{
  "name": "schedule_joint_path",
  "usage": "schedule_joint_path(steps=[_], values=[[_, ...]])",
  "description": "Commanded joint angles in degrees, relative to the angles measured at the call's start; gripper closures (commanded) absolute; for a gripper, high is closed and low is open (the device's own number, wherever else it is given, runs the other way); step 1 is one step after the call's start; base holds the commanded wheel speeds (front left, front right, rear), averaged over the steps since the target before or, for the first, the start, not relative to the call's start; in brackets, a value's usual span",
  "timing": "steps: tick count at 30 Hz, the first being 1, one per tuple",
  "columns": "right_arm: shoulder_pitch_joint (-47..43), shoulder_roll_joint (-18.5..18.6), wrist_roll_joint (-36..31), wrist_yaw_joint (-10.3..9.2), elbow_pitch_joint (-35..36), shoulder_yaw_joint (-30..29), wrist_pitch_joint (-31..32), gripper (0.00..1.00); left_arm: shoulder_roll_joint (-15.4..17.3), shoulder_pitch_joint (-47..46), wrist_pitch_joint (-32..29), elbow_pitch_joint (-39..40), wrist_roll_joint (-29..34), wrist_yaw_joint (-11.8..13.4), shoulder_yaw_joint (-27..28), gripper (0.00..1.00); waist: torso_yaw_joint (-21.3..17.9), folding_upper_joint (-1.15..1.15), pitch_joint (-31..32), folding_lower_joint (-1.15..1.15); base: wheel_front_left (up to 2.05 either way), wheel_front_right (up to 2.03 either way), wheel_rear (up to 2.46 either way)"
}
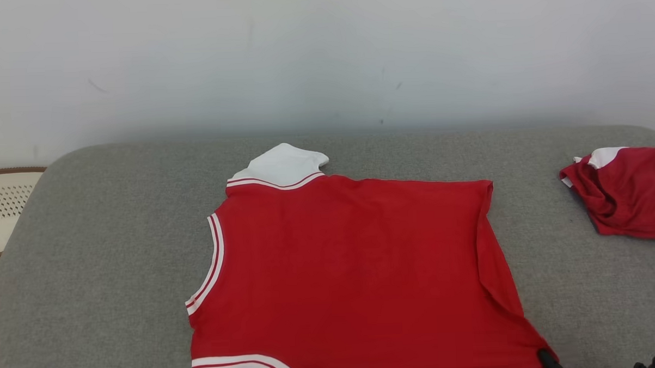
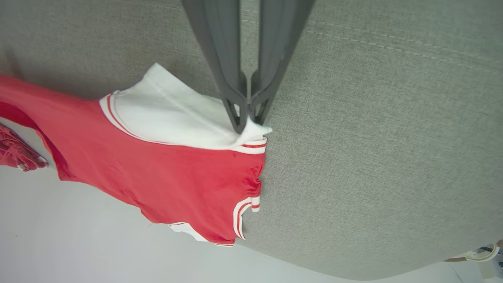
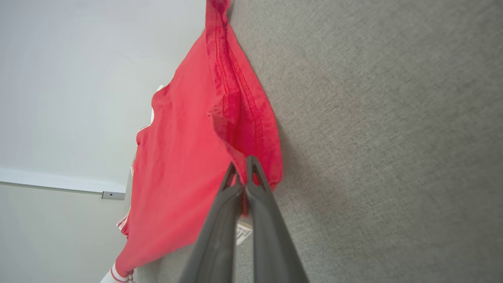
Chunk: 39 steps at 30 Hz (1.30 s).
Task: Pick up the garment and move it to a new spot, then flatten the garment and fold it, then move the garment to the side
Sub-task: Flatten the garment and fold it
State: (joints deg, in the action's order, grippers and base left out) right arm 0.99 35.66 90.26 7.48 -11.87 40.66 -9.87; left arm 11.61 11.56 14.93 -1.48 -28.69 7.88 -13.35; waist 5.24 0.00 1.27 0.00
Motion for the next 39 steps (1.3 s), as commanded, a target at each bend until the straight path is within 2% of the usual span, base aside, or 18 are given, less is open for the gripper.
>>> schedule_joint_path(steps=[1, 10, 19, 29, 39], values=[[0.23, -0.92, -0.16, 0.02, -0.13, 0.26, -0.20, 1.00, -0.29, -0.85, 0.26, -0.20, 0.64, -0.13, 0.22, 1.00, 0.20, 0.00, -0.27, 0.00, 0.00, 0.00, 0.00], [1.83, -2.17, 1.66, 0.02, 1.85, -0.66, 0.33, 1.00, 0.60, -4.66, 0.26, 0.20, 1.99, -2.09, 0.93, 1.00, -0.72, 0.00, -0.91, 0.00, 0.00, 0.00, 0.00], [7.61, -2.27, 3.13, 0.02, 0.21, -1.31, 3.02, 1.00, 3.75, -15.29, -2.57, -2.36, 2.79, -5.30, 0.32, 1.00, -2.51, 0.00, -1.33, 0.00, 0.00, 0.00, 0.00], [20.69, -7.05, 3.03, 0.02, -12.92, 1.23, 9.85, 1.00, 3.94, -28.53, -5.20, -16.51, 1.04, -10.36, -1.31, 1.00, -4.30, 0.00, -4.39, 0.00, 0.00, 0.00, 0.00], [30.06, -12.01, 0.70, 0.02, -23.40, 3.38, 12.60, 1.00, 3.56, -39.01, -2.73, -32.79, 1.47, -13.47, -3.43, 1.00, -5.02, 0.00, -6.44, 0.00, 0.00, 0.00, 0.00]])
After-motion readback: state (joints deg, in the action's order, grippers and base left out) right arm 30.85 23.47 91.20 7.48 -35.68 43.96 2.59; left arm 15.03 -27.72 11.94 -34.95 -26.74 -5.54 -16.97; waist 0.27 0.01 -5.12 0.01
